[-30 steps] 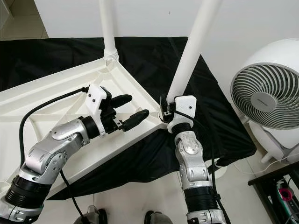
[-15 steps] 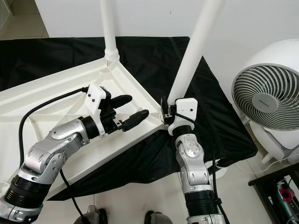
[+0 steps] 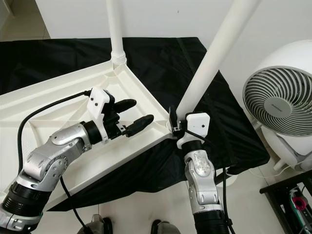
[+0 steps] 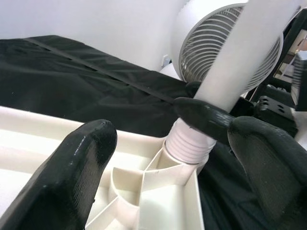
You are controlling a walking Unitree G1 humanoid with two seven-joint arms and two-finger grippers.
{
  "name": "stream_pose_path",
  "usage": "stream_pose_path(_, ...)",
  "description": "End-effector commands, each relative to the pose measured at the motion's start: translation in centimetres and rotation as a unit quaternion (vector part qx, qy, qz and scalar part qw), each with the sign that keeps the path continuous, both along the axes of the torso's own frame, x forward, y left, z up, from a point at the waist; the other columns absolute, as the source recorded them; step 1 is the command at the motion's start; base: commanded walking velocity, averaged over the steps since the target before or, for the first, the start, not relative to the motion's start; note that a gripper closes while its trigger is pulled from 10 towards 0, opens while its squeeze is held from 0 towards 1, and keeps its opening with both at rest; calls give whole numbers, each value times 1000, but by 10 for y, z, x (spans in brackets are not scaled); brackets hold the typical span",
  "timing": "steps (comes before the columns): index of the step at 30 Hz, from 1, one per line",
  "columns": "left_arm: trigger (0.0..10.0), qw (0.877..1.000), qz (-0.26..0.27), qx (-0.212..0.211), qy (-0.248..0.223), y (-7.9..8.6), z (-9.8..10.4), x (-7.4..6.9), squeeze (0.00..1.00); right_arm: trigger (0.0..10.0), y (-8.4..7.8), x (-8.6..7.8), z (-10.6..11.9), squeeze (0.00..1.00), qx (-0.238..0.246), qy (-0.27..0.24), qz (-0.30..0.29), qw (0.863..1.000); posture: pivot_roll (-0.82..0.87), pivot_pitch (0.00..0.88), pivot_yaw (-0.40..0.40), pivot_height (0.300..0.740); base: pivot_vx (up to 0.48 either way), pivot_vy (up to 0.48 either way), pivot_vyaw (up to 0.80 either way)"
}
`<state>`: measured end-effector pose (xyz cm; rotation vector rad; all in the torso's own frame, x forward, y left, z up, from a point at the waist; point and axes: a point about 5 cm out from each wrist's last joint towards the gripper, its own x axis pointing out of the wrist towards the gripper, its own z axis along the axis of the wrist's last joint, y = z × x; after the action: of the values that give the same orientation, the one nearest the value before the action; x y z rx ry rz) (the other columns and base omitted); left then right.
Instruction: Building children table
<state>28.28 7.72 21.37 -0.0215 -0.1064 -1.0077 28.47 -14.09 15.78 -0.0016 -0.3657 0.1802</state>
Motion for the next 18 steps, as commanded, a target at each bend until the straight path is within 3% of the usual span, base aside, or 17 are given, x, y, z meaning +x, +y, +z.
stream_pose_path(1, 10000, 999, -53, 0, -9, -5, 5, -7, 0, 10000, -2, -3, -20, 0, -7, 47, 2, 999, 80, 172, -16, 740, 0, 0, 0)
stream_pose_path(11, 10000, 999, -54, 2, -7, -4, 5, -8, 0, 10000, -3, 4, -26, 0, 7, 93, -10, 996, 82, 179, -11, 740, 0, 0, 0)
stream_pose_path(18, 10000, 998, -55, 2, -6, -5, 5, -8, 0, 10000, -6, 24, -28, 0, 8, 171, -12, 985, 75, 175, -13, 740, 0, 0, 0)
